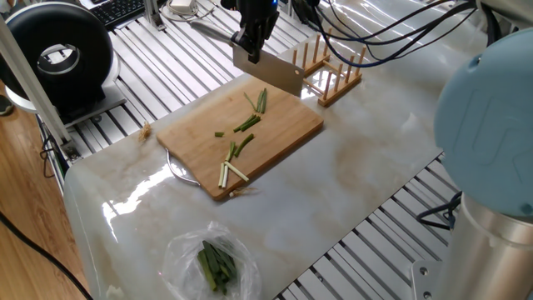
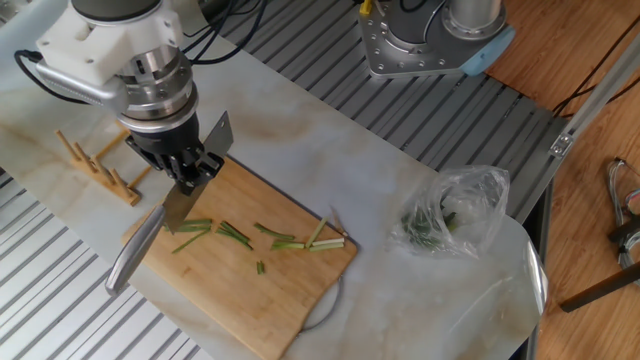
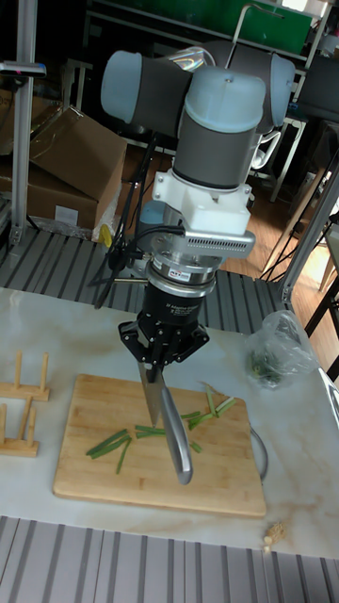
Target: Chop the green garlic
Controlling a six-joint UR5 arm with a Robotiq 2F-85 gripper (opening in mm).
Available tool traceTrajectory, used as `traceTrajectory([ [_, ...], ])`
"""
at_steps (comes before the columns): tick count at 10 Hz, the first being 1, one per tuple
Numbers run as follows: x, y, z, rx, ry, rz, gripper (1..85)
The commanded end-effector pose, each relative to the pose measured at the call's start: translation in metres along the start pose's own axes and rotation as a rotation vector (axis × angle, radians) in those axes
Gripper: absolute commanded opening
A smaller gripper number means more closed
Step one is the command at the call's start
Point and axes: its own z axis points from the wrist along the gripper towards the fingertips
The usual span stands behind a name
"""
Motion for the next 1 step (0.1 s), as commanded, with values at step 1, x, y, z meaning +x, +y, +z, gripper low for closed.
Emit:
traceTrajectory([
  [1,-0.0015,0.0034,-0.0010,-0.017,-0.006,0.008,1.3],
])
